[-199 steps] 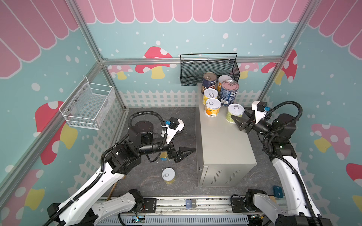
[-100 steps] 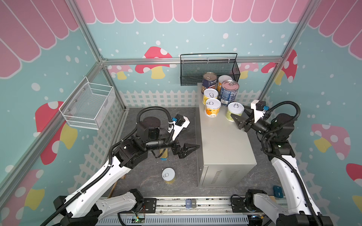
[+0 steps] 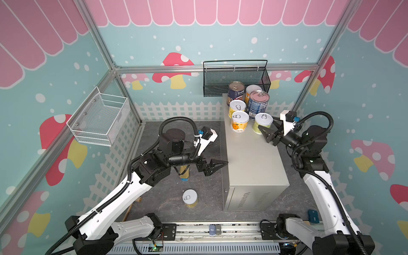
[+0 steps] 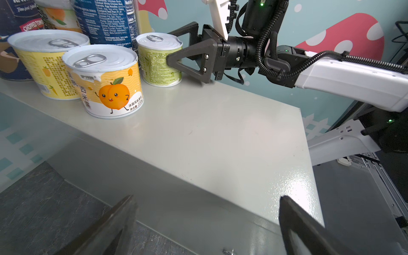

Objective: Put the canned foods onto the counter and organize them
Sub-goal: 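Slide the green can with the right gripper toward the orange-labelled can, then open the right gripper and draw it back from the green can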

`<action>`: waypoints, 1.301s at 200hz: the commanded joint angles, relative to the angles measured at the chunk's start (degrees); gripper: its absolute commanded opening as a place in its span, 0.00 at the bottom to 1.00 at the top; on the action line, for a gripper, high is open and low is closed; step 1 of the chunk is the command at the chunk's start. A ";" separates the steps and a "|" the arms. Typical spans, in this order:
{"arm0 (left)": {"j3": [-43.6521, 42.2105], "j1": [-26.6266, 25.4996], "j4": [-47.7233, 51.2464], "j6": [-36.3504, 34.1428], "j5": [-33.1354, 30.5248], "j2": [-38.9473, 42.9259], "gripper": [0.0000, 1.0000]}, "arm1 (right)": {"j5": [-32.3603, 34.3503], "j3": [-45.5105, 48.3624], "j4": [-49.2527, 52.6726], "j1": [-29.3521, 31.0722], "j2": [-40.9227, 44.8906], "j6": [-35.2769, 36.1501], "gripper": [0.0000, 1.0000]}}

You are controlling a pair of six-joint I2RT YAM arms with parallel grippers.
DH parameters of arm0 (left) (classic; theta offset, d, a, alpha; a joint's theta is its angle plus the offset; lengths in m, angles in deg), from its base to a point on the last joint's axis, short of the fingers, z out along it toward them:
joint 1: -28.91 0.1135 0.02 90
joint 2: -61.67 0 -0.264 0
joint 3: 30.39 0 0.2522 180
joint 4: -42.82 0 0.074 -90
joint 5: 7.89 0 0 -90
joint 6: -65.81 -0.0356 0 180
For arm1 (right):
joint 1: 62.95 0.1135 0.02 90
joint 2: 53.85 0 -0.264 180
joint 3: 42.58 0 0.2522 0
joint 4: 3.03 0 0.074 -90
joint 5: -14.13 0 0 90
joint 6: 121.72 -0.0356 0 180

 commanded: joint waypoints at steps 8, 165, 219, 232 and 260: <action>1.57 0.33 -0.03 -1.63 -0.06 0.02 0.99 | 0.95 -0.36 3.86 1.14 -1.59 0.18 0.72; 1.21 0.33 0.00 -0.62 -0.28 1.05 0.99 | 4.16 -1.07 5.55 3.78 -2.32 1.60 0.73; 1.16 0.33 -0.13 -0.58 -0.23 0.80 0.99 | 4.45 -1.16 5.74 4.09 -2.21 1.76 0.73; 1.13 0.33 -0.13 -0.58 -0.24 0.87 0.99 | 4.45 -1.16 5.72 4.21 -2.14 1.76 0.73; 1.04 0.33 -0.13 -0.58 -0.22 0.92 0.99 | 4.87 -0.98 6.15 4.31 -1.76 1.99 0.73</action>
